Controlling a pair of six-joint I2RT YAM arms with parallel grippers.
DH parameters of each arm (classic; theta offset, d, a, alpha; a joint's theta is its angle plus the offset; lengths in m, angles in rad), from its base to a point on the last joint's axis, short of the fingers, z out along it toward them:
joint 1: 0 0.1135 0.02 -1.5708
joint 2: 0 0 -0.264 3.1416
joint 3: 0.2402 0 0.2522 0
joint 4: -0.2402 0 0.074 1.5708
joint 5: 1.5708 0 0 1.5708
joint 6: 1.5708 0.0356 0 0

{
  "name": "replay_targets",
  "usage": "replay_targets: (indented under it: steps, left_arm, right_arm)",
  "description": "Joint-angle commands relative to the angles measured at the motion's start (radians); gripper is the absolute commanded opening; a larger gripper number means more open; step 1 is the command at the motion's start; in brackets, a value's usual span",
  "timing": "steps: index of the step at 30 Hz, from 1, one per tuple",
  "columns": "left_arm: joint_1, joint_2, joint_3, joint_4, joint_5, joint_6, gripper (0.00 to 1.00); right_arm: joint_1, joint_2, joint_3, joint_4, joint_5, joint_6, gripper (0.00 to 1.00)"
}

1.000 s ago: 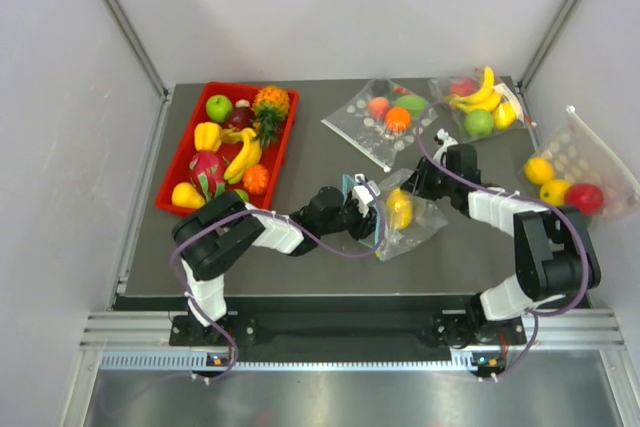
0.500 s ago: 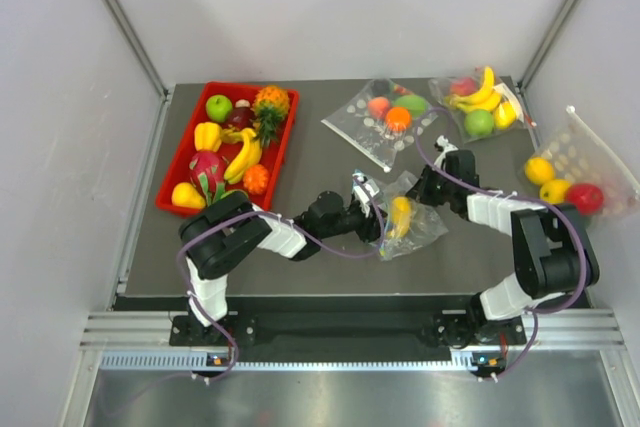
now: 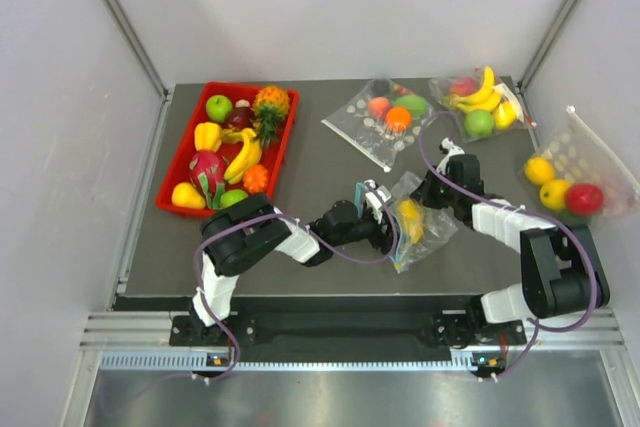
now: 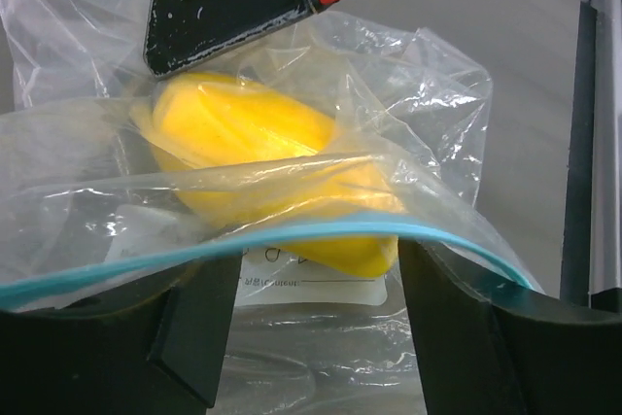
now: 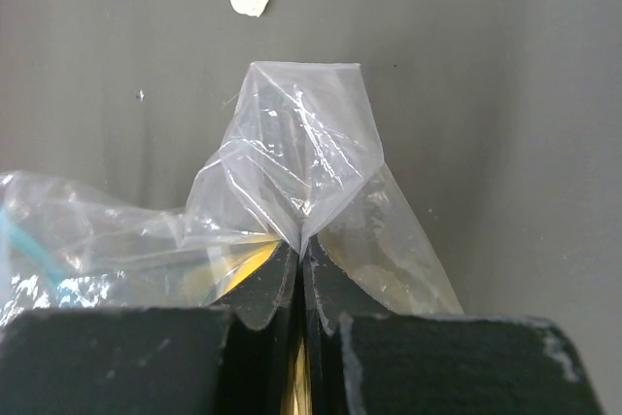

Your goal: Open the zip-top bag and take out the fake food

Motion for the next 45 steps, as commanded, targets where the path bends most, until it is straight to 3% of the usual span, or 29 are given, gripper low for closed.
replay_targets:
  steps: [1,2,9,22,29,35,38,39,42,45]
  left_arm:
    - [-0.020,0.004,0.047,0.035,-0.048,-0.020,0.72]
    - [-0.025,0.003,0.050,0.039,-0.054,-0.023,0.81]
    - [-0.037,-0.005,0.058,0.074,-0.134,-0.056,0.99]
    - [-0.098,-0.031,0.142,-0.271,-0.327,-0.013,0.98]
    - [-0.124,-0.036,0.136,-0.359,-0.329,-0.042,0.96]
    - [-0.124,0.023,0.190,-0.431,-0.302,-0.068,0.85]
    - [-0.124,0.030,0.190,-0.438,-0.295,-0.068,0.74]
    - [-0.124,0.027,0.190,-0.443,-0.297,-0.071,0.59]
    - [-0.124,0.009,0.182,-0.457,-0.295,-0.065,0.40]
    - [-0.124,-0.023,0.164,-0.484,-0.295,-0.051,0.28]
  right_arm:
    - [0.028,-0.035,-0.013,-0.005,0.003,-0.011,0.00]
    - [0.034,-0.036,-0.020,-0.004,0.006,-0.008,0.00]
    - [0.077,-0.073,-0.062,-0.010,0.052,0.018,0.00]
    - [0.145,-0.293,-0.134,-0.084,0.201,0.075,0.00]
    - [0.145,-0.308,-0.119,-0.096,0.195,0.083,0.00]
    - [0.150,-0.352,-0.143,-0.099,0.195,0.088,0.00]
    - [0.150,-0.382,-0.155,-0.130,0.201,0.088,0.00]
    - [0.150,-0.392,-0.157,-0.134,0.203,0.088,0.00]
    - [0.150,-0.405,-0.152,-0.148,0.209,0.086,0.00]
    - [0.148,-0.405,-0.148,-0.157,0.221,0.078,0.00]
